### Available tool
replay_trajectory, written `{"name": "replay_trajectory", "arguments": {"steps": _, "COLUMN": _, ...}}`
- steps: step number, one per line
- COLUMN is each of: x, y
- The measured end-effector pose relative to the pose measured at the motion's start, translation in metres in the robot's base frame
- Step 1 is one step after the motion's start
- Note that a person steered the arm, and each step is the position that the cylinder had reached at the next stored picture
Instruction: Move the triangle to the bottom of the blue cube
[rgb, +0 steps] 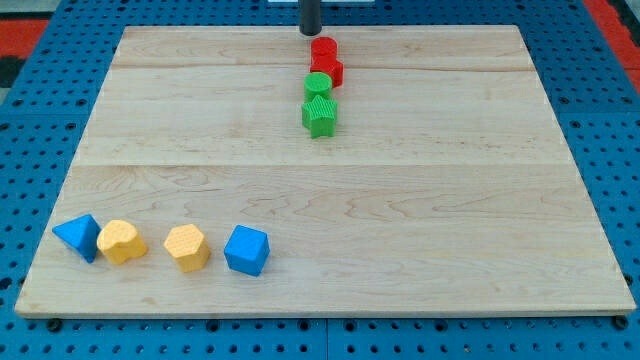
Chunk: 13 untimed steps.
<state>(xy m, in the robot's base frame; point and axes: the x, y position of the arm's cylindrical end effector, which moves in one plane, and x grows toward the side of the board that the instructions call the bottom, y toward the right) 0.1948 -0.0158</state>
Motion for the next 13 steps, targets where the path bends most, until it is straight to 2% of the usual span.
{"name": "replay_trajectory", "arguments": {"steps": 1, "x": 0.0, "y": 0.0}}
{"name": "replay_trajectory", "arguments": {"steps": 2, "x": 0.0, "y": -0.037}}
{"name": "replay_trajectory", "arguments": {"steps": 3, "x": 0.022, "y": -0.12}}
{"name": "replay_trajectory", "arguments": {"steps": 4, "x": 0.079, "y": -0.133}}
{"name": "replay_trajectory", "arguments": {"steps": 9, "x": 0.079, "y": -0.129}}
{"name": "replay_trajectory", "arguments": {"steps": 11, "x": 0.084, "y": -0.221}}
{"name": "replay_trajectory", "arguments": {"steps": 13, "x": 0.084, "y": -0.247}}
